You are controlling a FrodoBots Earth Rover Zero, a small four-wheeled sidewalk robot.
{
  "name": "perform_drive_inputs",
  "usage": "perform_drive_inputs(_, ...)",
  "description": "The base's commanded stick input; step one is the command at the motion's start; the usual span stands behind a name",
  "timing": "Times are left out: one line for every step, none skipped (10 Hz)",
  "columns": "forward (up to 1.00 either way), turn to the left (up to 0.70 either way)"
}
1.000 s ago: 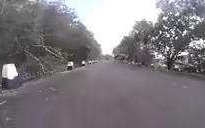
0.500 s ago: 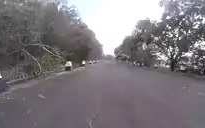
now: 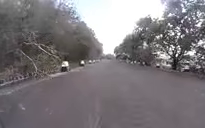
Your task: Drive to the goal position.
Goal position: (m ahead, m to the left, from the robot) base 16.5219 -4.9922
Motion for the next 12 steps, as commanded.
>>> perform_drive_inputs(0.85,0.01)
perform_drive_inputs(0.85,0.01)
perform_drive_inputs(0.85,0.01)
perform_drive_inputs(0.85,0.03)
perform_drive_inputs(0.85,0.03)
perform_drive_inputs(0.85,0.03)
perform_drive_inputs(0.85,0.03)
perform_drive_inputs(0.85,0.03)
perform_drive_inputs(0.85,0.03)
perform_drive_inputs(0.85,0.03)
perform_drive_inputs(0.85,0.03)
perform_drive_inputs(0.85,0.03)
